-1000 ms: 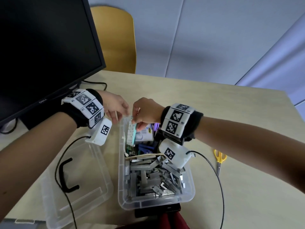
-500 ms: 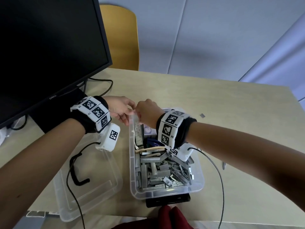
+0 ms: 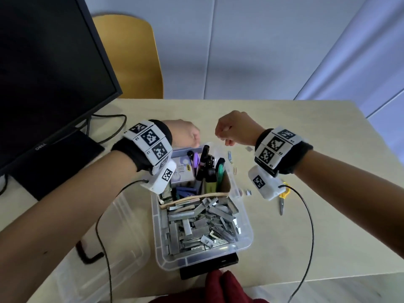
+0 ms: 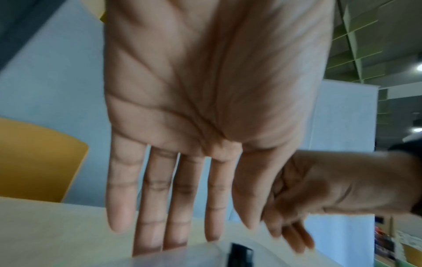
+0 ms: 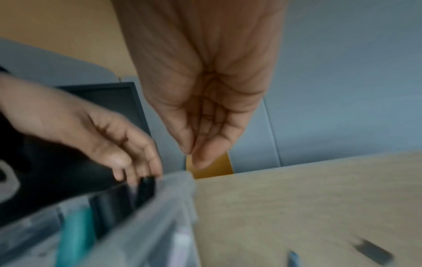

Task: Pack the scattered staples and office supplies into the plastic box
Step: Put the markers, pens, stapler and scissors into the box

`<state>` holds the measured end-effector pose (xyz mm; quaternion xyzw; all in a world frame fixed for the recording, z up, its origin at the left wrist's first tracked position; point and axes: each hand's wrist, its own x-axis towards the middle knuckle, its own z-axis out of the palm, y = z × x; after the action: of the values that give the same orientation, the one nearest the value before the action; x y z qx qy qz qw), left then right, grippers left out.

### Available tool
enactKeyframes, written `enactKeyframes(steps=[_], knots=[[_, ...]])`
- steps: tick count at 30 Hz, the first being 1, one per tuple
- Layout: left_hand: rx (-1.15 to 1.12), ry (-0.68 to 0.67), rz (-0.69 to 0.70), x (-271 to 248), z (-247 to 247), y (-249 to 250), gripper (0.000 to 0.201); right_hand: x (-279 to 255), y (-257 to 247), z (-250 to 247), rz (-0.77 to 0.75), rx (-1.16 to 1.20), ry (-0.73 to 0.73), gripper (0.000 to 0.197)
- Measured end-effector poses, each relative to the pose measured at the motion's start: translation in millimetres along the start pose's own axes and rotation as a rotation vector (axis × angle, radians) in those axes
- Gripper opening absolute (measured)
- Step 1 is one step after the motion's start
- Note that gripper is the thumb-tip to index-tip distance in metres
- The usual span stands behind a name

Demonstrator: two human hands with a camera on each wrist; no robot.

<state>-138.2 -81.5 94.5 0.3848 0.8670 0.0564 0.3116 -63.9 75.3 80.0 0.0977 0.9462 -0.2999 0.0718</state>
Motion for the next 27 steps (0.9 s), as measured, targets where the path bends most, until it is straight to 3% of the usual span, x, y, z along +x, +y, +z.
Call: enactKeyframes(steps=[4,7,10,12,15,19,24,27], knots=[[-0.018,0.066,0.006,15.9,9.2,22.1,0.028,-15.7,41.5,15.6,0.065,-0.054,-0.052,0.023],[-0.026,0.088,-0.005,22.7,16.2,25.0,0.028,-31.8,66.4,42.4,0.101,-0.164,-0.239,0.014],[-0.038,0.122,-0.019,24.0,20.4,22.5,0.028,-48.9,81.0,72.9,0.126,-0.230,-0.375,0.036],[-0.045,0.141,-0.022,23.5,22.1,20.6,0.027,-56.1,85.6,89.0,0.107,-0.286,-0.390,0.043],[-0.066,0.156,-0.023,22.6,23.1,18.9,0.027,-59.6,86.4,102.4,0.044,-0.387,-0.382,0.035],[-0.078,0.155,-0.025,23.2,25.0,17.7,0.028,-55.6,85.6,88.9,0.086,-0.145,-0.332,0.050],[-0.119,0.115,-0.022,18.6,21.8,12.2,0.032,-44.6,53.6,37.4,0.015,-0.004,0.002,0.033],[-0.127,0.084,-0.038,13.0,18.9,2.0,0.032,-44.1,18.4,4.4,-0.018,0.289,0.117,0.024]])
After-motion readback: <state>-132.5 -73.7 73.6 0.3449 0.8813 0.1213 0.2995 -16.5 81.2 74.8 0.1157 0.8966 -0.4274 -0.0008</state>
